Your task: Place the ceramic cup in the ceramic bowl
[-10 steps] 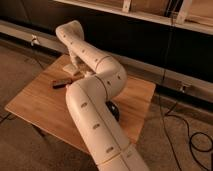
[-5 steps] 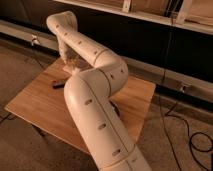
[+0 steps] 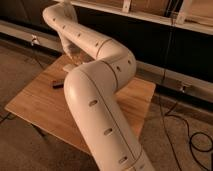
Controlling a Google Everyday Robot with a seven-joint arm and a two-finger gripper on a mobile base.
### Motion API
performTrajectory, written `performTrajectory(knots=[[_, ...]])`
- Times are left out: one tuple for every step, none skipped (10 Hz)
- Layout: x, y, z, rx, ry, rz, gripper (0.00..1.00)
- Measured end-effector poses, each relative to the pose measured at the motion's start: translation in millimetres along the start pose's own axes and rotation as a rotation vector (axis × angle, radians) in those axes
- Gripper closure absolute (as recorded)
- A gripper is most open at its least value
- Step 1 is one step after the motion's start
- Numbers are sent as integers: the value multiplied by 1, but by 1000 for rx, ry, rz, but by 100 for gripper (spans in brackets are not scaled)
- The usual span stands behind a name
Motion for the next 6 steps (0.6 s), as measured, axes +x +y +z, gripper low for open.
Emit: performTrajectory(knots=[[2, 0, 4, 2, 9, -1, 99], [4, 2, 3, -2, 11, -6, 99], [12, 3, 3, -16, 17, -4, 99], [25, 2, 2, -35, 26, 3, 99], [40, -3, 2, -50, 35, 14, 99], [48, -3, 1, -66, 36, 16, 99]])
